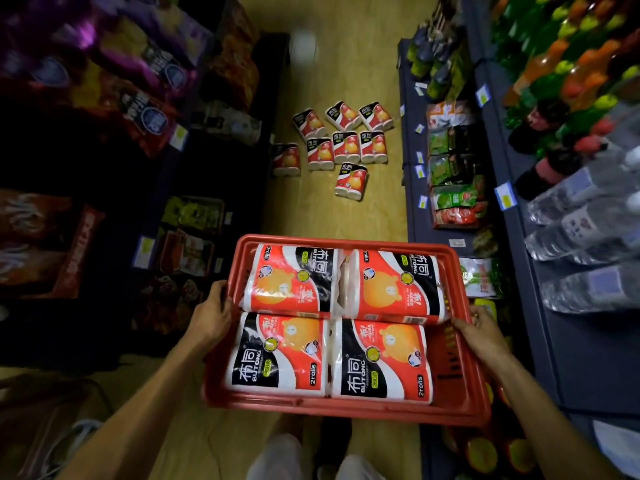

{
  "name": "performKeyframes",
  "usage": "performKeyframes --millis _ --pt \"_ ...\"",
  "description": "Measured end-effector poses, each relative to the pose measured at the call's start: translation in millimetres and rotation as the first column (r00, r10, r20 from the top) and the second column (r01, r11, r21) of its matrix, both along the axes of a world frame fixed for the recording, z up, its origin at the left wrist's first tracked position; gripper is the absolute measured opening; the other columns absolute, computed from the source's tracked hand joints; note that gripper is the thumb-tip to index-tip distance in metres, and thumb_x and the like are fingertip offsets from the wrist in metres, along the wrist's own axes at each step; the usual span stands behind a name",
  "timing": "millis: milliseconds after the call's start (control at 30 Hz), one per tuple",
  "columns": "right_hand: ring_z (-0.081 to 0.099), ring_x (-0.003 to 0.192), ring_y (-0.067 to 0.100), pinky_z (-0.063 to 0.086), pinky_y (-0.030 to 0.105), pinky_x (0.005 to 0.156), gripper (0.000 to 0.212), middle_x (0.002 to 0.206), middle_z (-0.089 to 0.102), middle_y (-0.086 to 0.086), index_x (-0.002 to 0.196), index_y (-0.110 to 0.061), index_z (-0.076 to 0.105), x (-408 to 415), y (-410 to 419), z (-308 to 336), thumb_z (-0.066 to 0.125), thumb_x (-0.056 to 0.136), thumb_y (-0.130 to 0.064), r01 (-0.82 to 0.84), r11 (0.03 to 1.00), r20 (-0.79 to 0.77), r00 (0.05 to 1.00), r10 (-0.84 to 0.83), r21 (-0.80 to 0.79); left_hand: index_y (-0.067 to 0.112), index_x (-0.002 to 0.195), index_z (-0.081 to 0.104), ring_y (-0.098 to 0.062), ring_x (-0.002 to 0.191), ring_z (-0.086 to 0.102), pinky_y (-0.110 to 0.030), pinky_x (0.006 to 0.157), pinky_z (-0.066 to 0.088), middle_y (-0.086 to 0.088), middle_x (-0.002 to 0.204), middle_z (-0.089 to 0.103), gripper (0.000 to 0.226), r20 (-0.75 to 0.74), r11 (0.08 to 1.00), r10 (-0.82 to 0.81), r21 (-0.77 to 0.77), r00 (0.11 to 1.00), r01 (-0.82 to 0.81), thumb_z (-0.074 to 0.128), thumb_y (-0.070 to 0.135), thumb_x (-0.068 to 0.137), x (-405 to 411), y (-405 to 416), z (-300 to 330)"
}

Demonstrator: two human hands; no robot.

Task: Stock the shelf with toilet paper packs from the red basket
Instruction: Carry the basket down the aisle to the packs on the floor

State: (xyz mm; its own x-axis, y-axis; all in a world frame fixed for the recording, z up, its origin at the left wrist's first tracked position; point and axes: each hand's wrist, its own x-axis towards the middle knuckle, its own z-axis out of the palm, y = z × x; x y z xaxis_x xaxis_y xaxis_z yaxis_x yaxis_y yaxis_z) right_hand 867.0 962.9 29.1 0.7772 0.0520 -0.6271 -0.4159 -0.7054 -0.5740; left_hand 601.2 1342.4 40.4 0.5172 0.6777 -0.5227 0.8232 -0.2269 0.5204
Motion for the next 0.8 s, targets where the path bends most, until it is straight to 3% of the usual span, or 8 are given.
performKeyframes --millis 100,200,300,333,467,600,700,800 --pt "0.066 0.068 0.028 0.057 0.044 0.071 0.03 0.084 0.067 0.009 0.114 -0.009 0.051 30 25 -7 0.065 0.087 -0.011 -0.001 1.0 -0.003 1.0 0.001 -0.011 0.021 0.14 0.035 -0.022 0.08 0.059 -0.033 0.074 0.047 -0.02 0.118 0.064 0.038 -0.01 1.0 -0.004 0.001 1.0 0.004 0.037 0.027 0.103 28 27 -10" --pt "0.067 0.068 0.032 0.058 0.047 0.068 0.028 0.084 0.066 0.014 0.11 -0.012 0.05 58 53 -14 0.065 0.087 -0.01 0.005 0.999 -0.021 1.0 -0.006 -0.032 0.018 0.141 0.035 -0.033 0.092 0.064 -0.036 0.08 0.049 -0.021 0.121 0.063 0.039 -0.01 1.0 -0.019 -0.008 1.0 0.018 0.038 0.024 0.103 58 57 -20" --pt "0.056 0.062 0.019 0.047 0.017 0.049 0.021 0.075 0.059 0.005 0.107 -0.005 0.05 82 80 -11 0.062 0.089 -0.005 0.018 0.999 0.024 1.0 -0.017 -0.034 0.015 0.141 0.036 -0.039 0.104 0.062 -0.037 0.084 0.047 -0.022 0.123 0.062 0.04 -0.028 0.999 -0.042 0.007 0.999 0.042 0.04 0.021 0.102 90 86 -27" --pt "0.053 0.061 0.015 0.042 0.014 0.044 0.018 0.074 0.058 0.005 0.104 -0.006 0.05 91 88 -14 0.061 0.09 -0.005 0.02 0.999 0.025 1.0 -0.019 -0.04 0.015 0.141 0.036 -0.04 0.103 0.062 -0.035 0.081 0.046 -0.022 0.121 0.063 0.04 -0.028 0.999 -0.046 0.013 0.999 0.046 0.04 0.021 0.101 101 96 -29" --pt "0.059 0.068 0.02 0.047 0.029 0.064 0.019 0.091 0.066 0.015 0.095 -0.016 0.051 125 116 -18 0.067 0.086 -0.012 0.035 0.998 0.026 0.999 -0.034 -0.048 0.016 0.14 0.037 -0.04 0.097 0.064 -0.036 0.079 0.045 -0.021 0.115 0.066 0.039 -0.029 0.998 -0.056 0.011 0.998 0.056 0.041 0.02 0.101 143 129 -29" --pt "0.056 0.067 0.013 0.042 0.025 0.059 0.021 0.082 0.062 0.006 0.101 -0.012 0.054 158 139 -16 0.069 0.086 -0.014 0.052 0.997 0.021 0.998 -0.051 -0.058 0.016 0.14 0.036 -0.029 0.078 0.059 -0.032 0.073 0.043 -0.021 0.107 0.067 0.039 -0.016 0.998 -0.069 0.011 0.998 0.069 0.04 0.02 0.101 181 153 -26" --pt "0.06 0.071 0.017 0.048 0.031 0.068 0.025 0.088 0.065 0.009 0.105 -0.012 0.057 184 153 -17 0.07 0.084 -0.017 0.062 0.997 0.025 0.998 -0.062 -0.04 0.016 0.14 0.036 -0.03 0.079 0.062 -0.032 0.071 0.045 -0.02 0.107 0.067 0.039 -0.005 0.998 -0.065 0.004 0.998 0.065 0.04 0.021 0.102 206 167 -24" --pt "0.058 0.069 0.016 0.042 0.026 0.06 0.023 0.086 0.064 0.009 0.104 -0.01 0.056 214 165 -20 0.068 0.086 -0.017 0.07 0.997 0.009 0.997 -0.07 -0.031 0.016 0.141 0.035 -0.03 0.077 0.063 -0.031 0.069 0.046 -0.019 0.107 0.068 0.039 -0.023 0.998 -0.065 0.002 0.998 0.065 0.039 0.022 0.102 234 179 -26"
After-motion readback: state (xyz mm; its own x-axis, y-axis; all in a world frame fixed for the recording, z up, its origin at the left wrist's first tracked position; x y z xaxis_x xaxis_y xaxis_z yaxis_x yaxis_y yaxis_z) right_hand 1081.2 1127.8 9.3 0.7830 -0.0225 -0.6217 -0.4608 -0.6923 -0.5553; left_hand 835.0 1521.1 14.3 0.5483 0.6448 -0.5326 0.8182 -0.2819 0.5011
